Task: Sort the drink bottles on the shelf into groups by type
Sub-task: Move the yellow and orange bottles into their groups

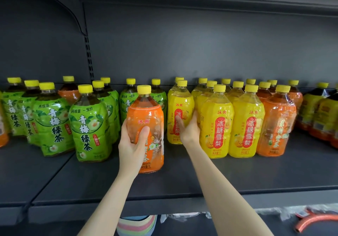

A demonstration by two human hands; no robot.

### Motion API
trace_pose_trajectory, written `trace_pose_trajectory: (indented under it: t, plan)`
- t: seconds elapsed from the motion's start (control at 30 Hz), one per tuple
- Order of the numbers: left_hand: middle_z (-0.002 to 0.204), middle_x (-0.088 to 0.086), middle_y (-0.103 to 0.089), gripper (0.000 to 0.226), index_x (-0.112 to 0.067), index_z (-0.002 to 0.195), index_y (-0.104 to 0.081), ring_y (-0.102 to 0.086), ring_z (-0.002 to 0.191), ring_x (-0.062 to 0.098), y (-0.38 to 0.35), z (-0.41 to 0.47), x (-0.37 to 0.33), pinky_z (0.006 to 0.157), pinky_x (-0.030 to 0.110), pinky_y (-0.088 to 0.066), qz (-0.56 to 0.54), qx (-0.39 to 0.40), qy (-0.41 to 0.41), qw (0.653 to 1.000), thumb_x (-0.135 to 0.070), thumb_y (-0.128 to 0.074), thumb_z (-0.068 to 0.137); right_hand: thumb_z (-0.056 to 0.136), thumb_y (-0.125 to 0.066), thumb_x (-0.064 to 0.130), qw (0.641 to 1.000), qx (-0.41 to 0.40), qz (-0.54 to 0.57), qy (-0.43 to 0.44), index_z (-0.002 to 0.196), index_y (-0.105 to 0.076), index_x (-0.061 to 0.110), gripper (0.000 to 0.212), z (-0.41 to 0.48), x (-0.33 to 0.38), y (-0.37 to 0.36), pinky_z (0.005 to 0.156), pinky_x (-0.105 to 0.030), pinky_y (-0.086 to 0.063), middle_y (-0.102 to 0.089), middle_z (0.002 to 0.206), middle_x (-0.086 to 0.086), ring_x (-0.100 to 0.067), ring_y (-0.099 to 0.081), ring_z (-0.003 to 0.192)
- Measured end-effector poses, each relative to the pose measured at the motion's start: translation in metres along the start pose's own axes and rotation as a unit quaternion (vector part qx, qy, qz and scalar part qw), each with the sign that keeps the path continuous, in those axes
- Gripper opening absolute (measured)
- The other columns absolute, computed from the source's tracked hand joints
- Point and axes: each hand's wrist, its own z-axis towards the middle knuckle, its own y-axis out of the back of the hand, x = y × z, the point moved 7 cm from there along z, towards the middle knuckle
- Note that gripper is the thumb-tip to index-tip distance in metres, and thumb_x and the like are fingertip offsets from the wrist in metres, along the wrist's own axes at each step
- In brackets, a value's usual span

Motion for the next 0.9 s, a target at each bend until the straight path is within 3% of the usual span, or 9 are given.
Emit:
trace_pose_trajectory:
  t: [0.1, 0.2, 0.27, 0.33, 0.43, 0.5, 0.7, 0.9]
  plan:
    - [0.119, -0.009, -0.059, 0.087, -0.022, 0.139, -0.036, -0.059, 0.104, -0.001, -0.001, -0.001, -0.002, 0.075, 0.011, -0.05, 0.003, 0.007, 0.001, 1.0, -0.066, -0.054, 0.067, 0.095, -0.05, 0.043, 0.999, -0.014, 0.039, 0.032, 0.152, -0.007, 0.021, 0.075, -0.019, 0.005, 0.002, 0.113, -0.045, -0.031, -0.025, 0.157, -0.007, -0.03, -0.03, 0.141]
    - [0.122, -0.005, -0.058, 0.081, -0.022, 0.14, -0.035, -0.058, 0.107, 0.003, 0.0, -0.002, -0.004, 0.084, 0.02, -0.05, 0.005, 0.008, 0.003, 1.0, -0.06, -0.058, 0.072, 0.096, -0.051, 0.038, 0.991, -0.025, 0.117, 0.065, 0.149, -0.024, 0.019, 0.063, -0.046, 0.015, 0.018, 0.109, -0.031, -0.038, -0.037, 0.151, -0.002, -0.018, -0.037, 0.137]
    - [0.122, -0.005, -0.058, 0.08, -0.021, 0.14, -0.035, -0.058, 0.107, 0.004, -0.002, -0.005, -0.008, 0.087, 0.023, -0.05, 0.008, 0.012, -0.003, 1.0, -0.059, -0.057, 0.073, 0.094, -0.054, 0.038, 0.982, 0.038, 0.165, 0.086, 0.146, -0.034, 0.021, 0.058, -0.067, 0.022, 0.025, 0.093, -0.013, -0.044, -0.046, 0.144, 0.003, -0.007, -0.045, 0.126]
    - [0.12, -0.007, -0.058, 0.079, -0.02, 0.139, -0.036, -0.058, 0.106, 0.001, -0.006, -0.012, -0.015, 0.082, 0.016, -0.049, 0.005, 0.018, -0.009, 1.0, -0.061, -0.055, 0.074, 0.089, -0.055, 0.044, 0.967, 0.129, 0.194, 0.102, 0.146, -0.033, 0.025, 0.064, -0.086, 0.027, 0.028, 0.083, -0.007, -0.045, -0.046, 0.144, 0.005, -0.003, -0.047, 0.123]
    - [0.117, -0.007, -0.059, 0.064, -0.016, 0.136, -0.04, -0.059, 0.1, -0.003, -0.023, -0.032, -0.027, 0.075, 0.009, -0.049, -0.007, 0.032, -0.018, 0.999, -0.051, -0.052, 0.083, 0.082, -0.052, 0.047, 0.939, 0.219, 0.243, 0.106, 0.149, -0.022, 0.026, 0.076, -0.107, 0.03, 0.037, 0.083, -0.01, -0.049, -0.048, 0.14, 0.004, -0.005, -0.051, 0.123]
    - [0.115, -0.006, -0.061, 0.054, -0.014, 0.134, -0.042, -0.061, 0.099, -0.001, -0.044, -0.047, -0.036, 0.075, 0.011, -0.049, -0.03, 0.058, -0.022, 0.998, -0.044, -0.05, 0.089, 0.084, -0.052, 0.042, 0.926, 0.23, 0.279, 0.111, 0.148, -0.023, 0.024, 0.072, -0.113, 0.03, 0.05, 0.087, -0.018, -0.05, -0.054, 0.133, 0.004, -0.007, -0.057, 0.119]
    - [0.118, -0.004, -0.06, 0.057, -0.016, 0.136, -0.038, -0.061, 0.1, -0.003, -0.137, -0.088, -0.065, 0.076, 0.01, -0.048, -0.087, 0.15, -0.021, 0.985, -0.043, -0.034, 0.087, 0.09, -0.054, 0.039, 0.941, 0.106, 0.297, 0.125, 0.145, -0.03, 0.019, 0.063, -0.102, 0.005, 0.135, 0.094, -0.032, -0.051, -0.061, 0.126, 0.001, -0.011, -0.061, 0.113]
    - [0.126, 0.0, -0.059, 0.068, -0.021, 0.138, -0.039, -0.059, 0.11, 0.007, -0.255, -0.134, -0.07, 0.087, 0.019, -0.051, -0.132, 0.247, 0.038, 0.959, -0.063, -0.027, 0.086, 0.087, -0.056, 0.045, 0.954, 0.034, 0.269, 0.127, 0.135, -0.042, 0.029, 0.053, -0.076, -0.047, 0.247, 0.089, -0.037, -0.055, -0.066, 0.118, 0.002, -0.015, -0.066, 0.106]
